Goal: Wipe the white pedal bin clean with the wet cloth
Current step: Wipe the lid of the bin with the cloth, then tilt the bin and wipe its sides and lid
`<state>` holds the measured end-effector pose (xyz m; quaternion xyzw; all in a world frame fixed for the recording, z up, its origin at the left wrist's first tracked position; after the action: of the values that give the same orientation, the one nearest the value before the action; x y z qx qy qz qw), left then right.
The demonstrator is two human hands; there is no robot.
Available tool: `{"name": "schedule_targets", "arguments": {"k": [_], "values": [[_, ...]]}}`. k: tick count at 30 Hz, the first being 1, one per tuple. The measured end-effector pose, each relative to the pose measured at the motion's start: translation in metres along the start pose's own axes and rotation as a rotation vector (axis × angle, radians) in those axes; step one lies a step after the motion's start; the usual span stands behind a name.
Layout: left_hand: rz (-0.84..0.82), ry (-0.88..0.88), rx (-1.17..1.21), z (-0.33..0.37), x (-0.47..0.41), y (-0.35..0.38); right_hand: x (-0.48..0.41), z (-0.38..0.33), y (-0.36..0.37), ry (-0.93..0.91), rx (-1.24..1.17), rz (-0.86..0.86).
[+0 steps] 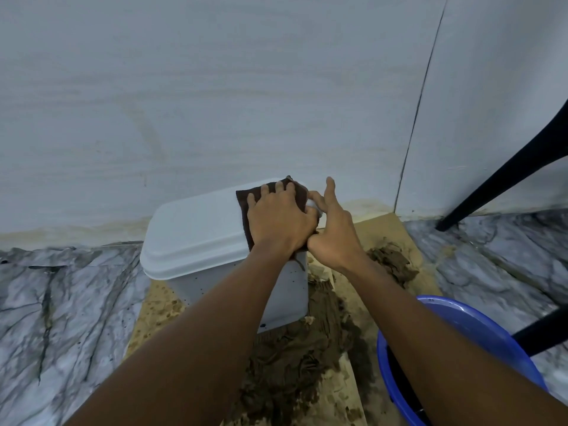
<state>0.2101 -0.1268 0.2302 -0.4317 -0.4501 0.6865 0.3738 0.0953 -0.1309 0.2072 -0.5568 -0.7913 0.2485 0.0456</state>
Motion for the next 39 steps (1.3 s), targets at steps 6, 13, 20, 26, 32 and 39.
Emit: {"name": "schedule_targets", "arguments": {"k": [6,13,20,26,32,39], "values": [[0.085,0.073,0.137,-0.024,0.018,-0.031,0.005,-0.016,0.011,-0.127,0.118,-0.087],[0.007,0.126,0.029,-0.127,0.036,-0.030,0.013,-0.027,0.019,-0.192,0.505,-0.120],[-0.047,0.077,0.038,-0.205,0.068,-0.040,0.015,-0.052,0.030,-0.168,0.682,-0.187],[-0.027,0.117,0.046,-0.201,0.066,-0.035,0.001,-0.049,0.027,-0.172,0.783,-0.231],[0.050,0.159,0.072,-0.184,0.064,-0.029,-0.012,-0.020,0.025,-0.286,0.705,-0.315],[0.178,0.176,0.070,-0.196,0.035,-0.029,-0.035,-0.017,0.030,-0.396,0.653,-0.214]]}}
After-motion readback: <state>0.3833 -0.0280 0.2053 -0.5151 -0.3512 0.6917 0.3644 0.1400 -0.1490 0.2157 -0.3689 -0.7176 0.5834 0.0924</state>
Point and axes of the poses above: each hand's wrist, its own x-axis away from the middle knuckle, its own y-axis out of the palm, z = x × y, the point moved 6 cm from there along -x, towards the middle knuckle, and after that the axes turned 5 degrees about -y, right-handed, at the moved point
